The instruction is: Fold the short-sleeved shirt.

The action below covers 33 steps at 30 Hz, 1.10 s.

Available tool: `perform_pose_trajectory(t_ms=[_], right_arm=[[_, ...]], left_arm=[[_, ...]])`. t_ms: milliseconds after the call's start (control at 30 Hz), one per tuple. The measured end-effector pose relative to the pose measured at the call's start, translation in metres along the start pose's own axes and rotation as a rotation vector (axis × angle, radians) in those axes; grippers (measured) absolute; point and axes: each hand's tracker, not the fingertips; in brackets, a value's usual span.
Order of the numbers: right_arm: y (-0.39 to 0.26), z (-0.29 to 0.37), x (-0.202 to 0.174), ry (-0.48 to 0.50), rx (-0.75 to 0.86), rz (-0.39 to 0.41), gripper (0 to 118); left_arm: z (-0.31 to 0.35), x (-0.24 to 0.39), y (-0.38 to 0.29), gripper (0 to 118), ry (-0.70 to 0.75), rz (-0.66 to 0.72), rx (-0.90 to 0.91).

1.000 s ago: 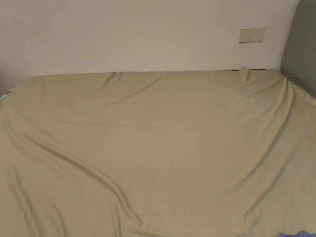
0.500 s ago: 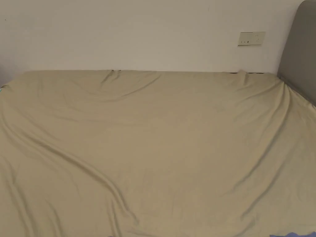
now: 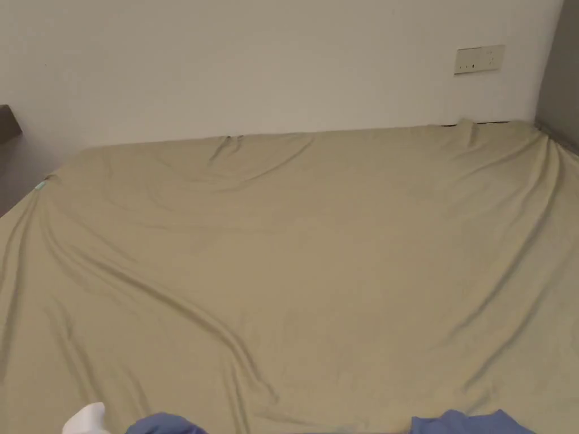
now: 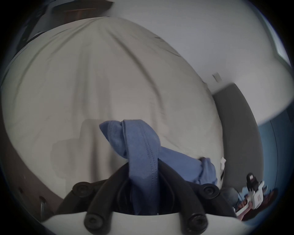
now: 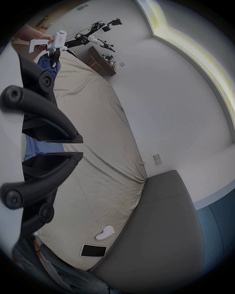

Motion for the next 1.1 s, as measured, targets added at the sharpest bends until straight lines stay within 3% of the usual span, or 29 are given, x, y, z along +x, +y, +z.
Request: perform_pose_trajectory(t_ms=[167,300,367,433,467,533,600,667,700,733,800,833,967,1100], right_arm=[[-0.003,0.016,0.012,0.003,0.036,-0.027,15],[-0.006,0.033,0.029,-0.033,0.044,-0.053,15],[-0.008,0.043,0.038,-0.054,0.053,-0.061,15],[-0.009,0.053,0.047,-0.084,0.060,-0.072,15],[-0.010,0.058,0.052,-0.099,0.065,-0.080,15],[-0.012,0.063,0.060,-0.115,0.067,-0.096,15],[-0.014,0.065,0.065,-0.127,0.067,-0.111,15],[-0.017,0.066,0.069,-0.131,0.067,-0.126,15],[-0.019,0.066,0.069,-0.130,0.067,-0.133,15],[-0.020,0.065,0.070,-0.128,0.066,-0.139,15],[-0.022,0.063,0.070,-0.119,0.064,-0.146,15],[-0.023,0.062,0.069,-0.114,0.060,-0.149,15],[-0.023,0.060,0.067,-0.095,0.053,-0.148,15],[-0.022,0.065,0.068,-0.101,0.060,-0.140,15]], left_arm=[[-0.067,0.096,-0.026,6,-0.031,-0.210,-0.133],[-0.126,0.150,-0.058,8,0.056,-0.348,-0.201],[-0.141,0.169,-0.072,25,0.063,-0.366,-0.183],[-0.137,0.183,-0.078,87,-0.048,-0.362,-0.165],[-0.131,0.186,-0.077,96,-0.136,-0.341,-0.156],[-0.115,0.190,-0.072,95,-0.280,-0.298,-0.127],[-0.096,0.190,-0.064,92,-0.305,-0.283,-0.066],[-0.079,0.185,-0.062,91,-0.190,-0.365,0.064],[-0.075,0.187,-0.066,82,-0.080,-0.422,0.124],[-0.074,0.188,-0.073,65,0.084,-0.517,0.180],[-0.091,0.185,-0.095,5,0.353,-0.668,0.252],[-0.107,0.181,-0.109,5,0.386,-0.701,0.205],[-0.150,0.175,-0.151,5,0.250,-0.662,-0.041],[-0.161,0.220,-0.202,5,0.244,-0.895,0.026]])
